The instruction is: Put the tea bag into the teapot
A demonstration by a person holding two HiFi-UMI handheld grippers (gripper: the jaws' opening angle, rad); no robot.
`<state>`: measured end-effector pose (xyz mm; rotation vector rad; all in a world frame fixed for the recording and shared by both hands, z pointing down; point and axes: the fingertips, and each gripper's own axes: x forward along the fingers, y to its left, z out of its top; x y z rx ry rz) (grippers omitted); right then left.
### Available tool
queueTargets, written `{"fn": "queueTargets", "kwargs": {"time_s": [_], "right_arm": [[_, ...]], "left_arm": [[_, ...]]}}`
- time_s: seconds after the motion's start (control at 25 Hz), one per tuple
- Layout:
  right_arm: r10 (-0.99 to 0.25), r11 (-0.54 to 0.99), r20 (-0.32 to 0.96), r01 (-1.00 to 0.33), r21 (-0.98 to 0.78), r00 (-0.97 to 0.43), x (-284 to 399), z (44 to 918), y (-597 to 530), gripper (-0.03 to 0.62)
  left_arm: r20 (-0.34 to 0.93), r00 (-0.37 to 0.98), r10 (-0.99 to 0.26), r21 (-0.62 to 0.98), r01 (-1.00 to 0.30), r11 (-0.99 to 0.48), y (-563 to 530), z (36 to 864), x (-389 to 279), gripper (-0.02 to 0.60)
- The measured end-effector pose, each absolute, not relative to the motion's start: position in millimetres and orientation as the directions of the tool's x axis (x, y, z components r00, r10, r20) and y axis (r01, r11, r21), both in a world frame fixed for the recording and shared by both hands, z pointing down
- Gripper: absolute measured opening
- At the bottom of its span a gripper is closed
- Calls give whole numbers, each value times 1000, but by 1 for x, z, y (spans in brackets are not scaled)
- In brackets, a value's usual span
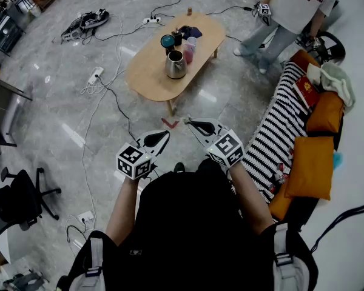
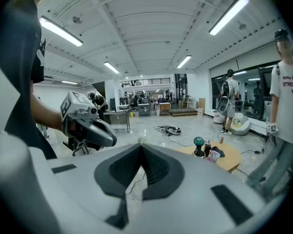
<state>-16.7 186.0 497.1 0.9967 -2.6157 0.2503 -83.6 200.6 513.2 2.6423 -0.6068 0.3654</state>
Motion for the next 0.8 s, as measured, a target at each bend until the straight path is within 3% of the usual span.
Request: {"fn": "queueTargets", "kwargs": {"time_s": [0.8], "right_arm": [[-610, 733, 353, -674, -86, -709, -17, 502, 198, 6]], "left_arm": [[342, 876, -339, 339, -451, -825, 213, 521, -81, 11]]}}
